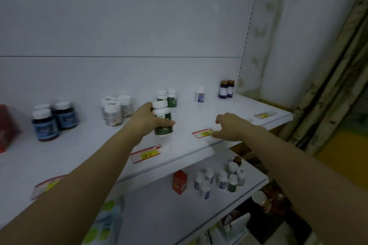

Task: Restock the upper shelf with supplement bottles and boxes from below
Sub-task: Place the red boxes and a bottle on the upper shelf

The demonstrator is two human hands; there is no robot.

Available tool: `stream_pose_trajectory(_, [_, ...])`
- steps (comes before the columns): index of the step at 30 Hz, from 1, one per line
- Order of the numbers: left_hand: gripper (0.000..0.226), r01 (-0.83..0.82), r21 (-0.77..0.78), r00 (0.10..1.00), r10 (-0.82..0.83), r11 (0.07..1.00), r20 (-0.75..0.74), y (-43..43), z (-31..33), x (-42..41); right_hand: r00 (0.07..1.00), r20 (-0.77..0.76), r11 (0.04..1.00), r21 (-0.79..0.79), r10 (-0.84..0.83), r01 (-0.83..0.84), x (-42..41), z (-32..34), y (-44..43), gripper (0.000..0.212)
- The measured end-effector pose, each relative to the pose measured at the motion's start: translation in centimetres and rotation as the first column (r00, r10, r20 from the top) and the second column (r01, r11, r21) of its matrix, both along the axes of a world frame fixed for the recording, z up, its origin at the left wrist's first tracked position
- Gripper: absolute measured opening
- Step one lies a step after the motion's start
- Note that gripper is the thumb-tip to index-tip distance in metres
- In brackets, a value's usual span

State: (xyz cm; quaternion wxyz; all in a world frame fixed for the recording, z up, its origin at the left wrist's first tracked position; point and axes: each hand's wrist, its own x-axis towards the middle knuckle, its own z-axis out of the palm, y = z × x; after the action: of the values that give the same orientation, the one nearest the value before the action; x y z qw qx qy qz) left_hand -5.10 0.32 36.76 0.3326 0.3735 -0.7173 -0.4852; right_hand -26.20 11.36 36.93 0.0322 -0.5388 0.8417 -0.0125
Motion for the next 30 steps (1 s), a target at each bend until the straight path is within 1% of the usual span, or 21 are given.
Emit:
stream_pose_trajectory(2, [0.053,-0.044,-0.007,0.999,0.044,0.999,0.000,0.1,-0.2,-2.4,1.000,-0.001,1.000,0.002,0.011,-0.011,-3.1,0.0,-0.1,0.058])
stream_pose_trajectory(6, [0.057,-0.101,-0.029,0.993,0.103,0.994,0.051,-0.9,-1.0,-6.0,0.998,0.041,0.999,0.001,0.045,-0.045,-7.6,-0.5,-1.9,0.058])
stream_pose_trajectory(9, [0.064,-0.196,-0.055,0.975,0.201,0.979,0.095,-2.8,-2.1,-8.3,0.993,0.061,0.995,-0.018,0.097,-0.096,-10.0,-1.2,-4.6,0.059])
stream_pose_trajectory(13, [0.063,-0.304,-0.148,0.936,0.324,0.941,0.137,-6.5,-3.8,-11.1,0.981,0.099,0.985,-0.061,0.165,-0.159,-12.8,-2.0,-8.6,0.059])
stream_pose_trajectory(15, [0.060,-0.351,-0.184,0.915,0.378,0.918,0.141,-8.5,-4.9,-12.3,0.978,0.101,0.980,-0.090,0.184,-0.175,-14.3,-2.2,-10.6,0.058])
stream_pose_trajectory(18, [0.055,-0.431,-0.184,0.882,0.455,0.883,0.121,-11.5,-5.9,-13.7,0.974,0.097,0.975,-0.099,0.207,-0.197,-16.3,-2.1,-13.5,0.058])
stream_pose_trajectory(21, [0.052,-0.469,-0.177,0.863,0.492,0.865,0.116,-13.7,-6.0,-15.0,0.966,0.094,0.968,-0.098,0.242,-0.233,-17.7,-2.1,-16.1,0.059])
stream_pose_trajectory(26, [0.041,-0.523,-0.249,0.816,0.563,0.815,0.131,-15.3,-5.9,-17.0,0.948,0.101,0.950,-0.107,0.303,-0.293,-19.0,-2.4,-19.2,0.055])
stream_pose_trajectory(30, [0.034,-0.571,-0.265,0.770,0.619,0.777,0.154,-16.2,-6.2,-18.0,0.929,0.102,0.932,-0.116,0.355,-0.344,-19.6,-2.8,-20.9,0.055])
